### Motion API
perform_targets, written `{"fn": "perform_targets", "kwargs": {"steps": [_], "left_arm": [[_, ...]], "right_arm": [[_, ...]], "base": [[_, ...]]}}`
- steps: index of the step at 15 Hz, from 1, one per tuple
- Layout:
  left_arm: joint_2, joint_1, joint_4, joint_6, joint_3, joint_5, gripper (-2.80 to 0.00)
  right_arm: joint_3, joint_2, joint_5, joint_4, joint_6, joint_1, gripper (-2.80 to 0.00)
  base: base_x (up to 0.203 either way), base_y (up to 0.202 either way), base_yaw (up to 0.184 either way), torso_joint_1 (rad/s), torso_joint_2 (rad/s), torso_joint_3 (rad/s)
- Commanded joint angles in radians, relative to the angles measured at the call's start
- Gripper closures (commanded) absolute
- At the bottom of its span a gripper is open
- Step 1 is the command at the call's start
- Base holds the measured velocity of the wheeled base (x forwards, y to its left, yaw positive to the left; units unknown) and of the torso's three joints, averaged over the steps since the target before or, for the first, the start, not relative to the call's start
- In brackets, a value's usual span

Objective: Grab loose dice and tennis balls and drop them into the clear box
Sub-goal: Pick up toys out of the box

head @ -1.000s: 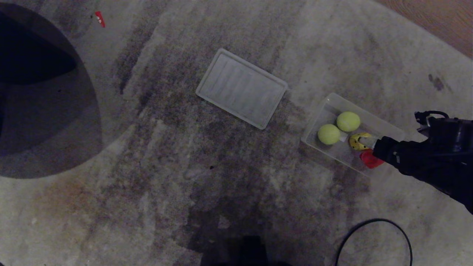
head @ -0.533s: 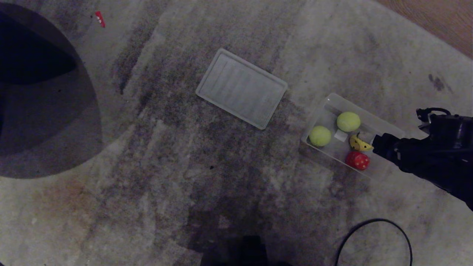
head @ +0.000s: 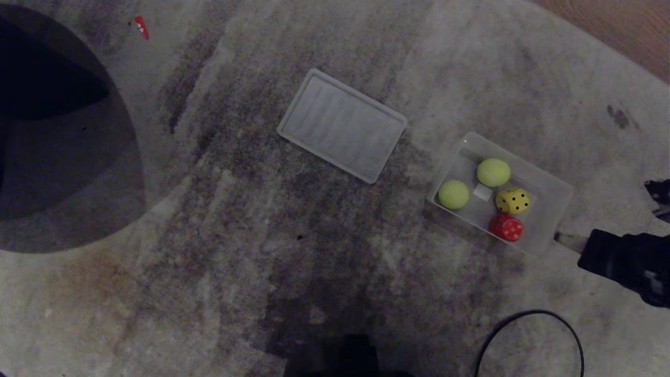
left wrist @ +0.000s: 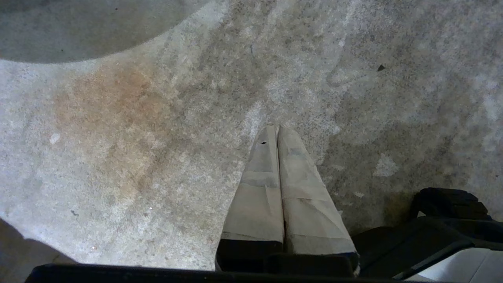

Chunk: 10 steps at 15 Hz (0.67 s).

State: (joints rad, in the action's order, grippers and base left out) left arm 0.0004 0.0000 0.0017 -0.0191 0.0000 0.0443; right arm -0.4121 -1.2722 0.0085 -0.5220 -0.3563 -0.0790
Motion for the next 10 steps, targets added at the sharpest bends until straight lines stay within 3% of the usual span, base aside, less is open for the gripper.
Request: {"fn": "perform_targets", "kwargs": {"steps": [1,5,7,10], "left_arm": [[0.001,0.0,0.0,-0.001,0.002,0.0,0.0],[0.001,0.001,0.0,-0.002,0.002,0.0,0.0],[0.001,0.0,0.0,-0.003,0.002,0.0,0.0],[0.001,0.0,0.0,-0.004,0.002,0.002,0.0]], "right_arm": [[0.051,0.34,-0.002,0.176,0.005,-0.029,0.0],[0.082,0.734,-0.041,0.546,0.012,-0.024,0.0],[0.09,0.874,-0.046,0.667,0.013,0.006,0.0],[0.127,1.013,-0.017,0.746,0.012,0.023,0.0]], "base": [[0.0,0.0,0.0,0.0,0.0,0.0],[0.0,0.0,0.0,0.0,0.0,0.0],[0.0,0.0,0.0,0.0,0.0,0.0],[0.0,0.0,0.0,0.0,0.0,0.0]]}}
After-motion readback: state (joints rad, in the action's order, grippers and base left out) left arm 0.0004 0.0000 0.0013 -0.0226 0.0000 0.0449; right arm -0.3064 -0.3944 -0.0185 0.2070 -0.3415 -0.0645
